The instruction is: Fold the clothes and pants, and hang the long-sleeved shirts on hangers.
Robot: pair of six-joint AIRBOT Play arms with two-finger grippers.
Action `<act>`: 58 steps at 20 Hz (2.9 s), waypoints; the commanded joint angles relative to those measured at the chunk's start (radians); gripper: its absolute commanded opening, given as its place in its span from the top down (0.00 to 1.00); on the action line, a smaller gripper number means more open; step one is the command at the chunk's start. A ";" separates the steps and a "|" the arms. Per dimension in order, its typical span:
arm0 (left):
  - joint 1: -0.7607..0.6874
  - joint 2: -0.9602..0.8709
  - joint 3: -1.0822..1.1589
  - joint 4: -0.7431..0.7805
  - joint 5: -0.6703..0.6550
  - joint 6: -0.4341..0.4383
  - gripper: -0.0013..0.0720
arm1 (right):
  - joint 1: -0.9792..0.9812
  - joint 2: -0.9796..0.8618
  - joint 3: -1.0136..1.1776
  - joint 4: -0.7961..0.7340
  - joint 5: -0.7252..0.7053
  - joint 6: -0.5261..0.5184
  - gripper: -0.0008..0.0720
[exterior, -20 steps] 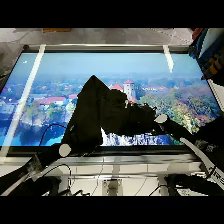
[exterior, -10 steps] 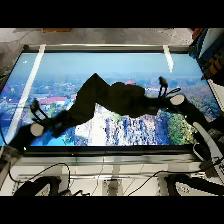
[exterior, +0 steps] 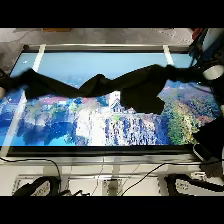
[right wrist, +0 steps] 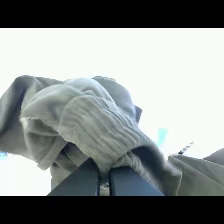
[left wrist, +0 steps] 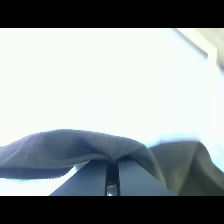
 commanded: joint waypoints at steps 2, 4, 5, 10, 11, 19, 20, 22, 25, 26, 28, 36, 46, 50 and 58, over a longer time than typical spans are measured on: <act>0.138 -0.006 0.199 0.034 -0.214 0.221 0.96 | -0.145 0.001 0.231 -0.048 0.372 -0.092 0.94; 0.178 -0.021 0.198 0.086 -0.303 0.239 0.96 | -0.185 0.002 0.247 -0.075 0.401 -0.111 0.95; 0.193 -0.034 0.197 0.105 -0.350 0.238 0.96 | -0.197 0.001 0.241 -0.087 0.426 -0.112 0.94; 0.214 -0.150 0.193 0.254 -0.612 0.242 0.96 | -0.204 0.002 0.131 -0.130 0.662 -0.119 0.95; 0.215 -0.171 0.176 0.280 -0.638 0.255 0.96 | -0.204 0.006 0.084 -0.156 0.680 -0.118 0.95; 0.217 -0.188 0.037 0.441 -0.786 0.501 0.96 | -0.204 0.220 -0.406 -0.413 0.837 -0.158 0.95; 0.216 -0.188 0.030 0.481 -0.803 0.500 0.96 | -0.204 0.258 -0.456 -0.437 0.836 -0.158 0.95; 0.224 -0.187 -0.004 0.515 -0.793 0.501 0.96 | -0.204 0.332 -0.550 -0.460 0.837 -0.161 0.95; 0.264 -0.188 -0.046 0.533 -0.701 0.500 0.96 | -0.204 0.411 -0.659 -0.476 0.837 -0.164 0.95; 0.276 -0.188 -0.045 0.533 -0.668 0.500 0.96 | -0.204 0.429 -0.687 -0.476 0.837 -0.164 0.95; 0.285 -0.188 -0.043 0.533 -0.598 0.500 0.96 | -0.204 0.444 -0.723 -0.473 0.837 -0.164 0.95; 0.254 -0.145 0.058 0.497 -0.377 0.596 0.96 | -0.204 0.444 -0.747 -0.423 0.839 -0.159 0.95; 0.332 -0.034 -0.229 0.447 -0.377 0.627 0.96 | -0.204 0.444 -0.747 -0.424 0.838 -0.159 0.95; 0.411 -0.041 -0.373 0.552 -0.336 0.669 0.96 | -0.204 0.444 -0.747 -0.425 0.838 -0.159 0.95; 0.509 -0.053 -0.374 0.648 -0.260 0.694 0.96 | -0.204 0.444 -0.747 -0.505 0.838 -0.092 0.95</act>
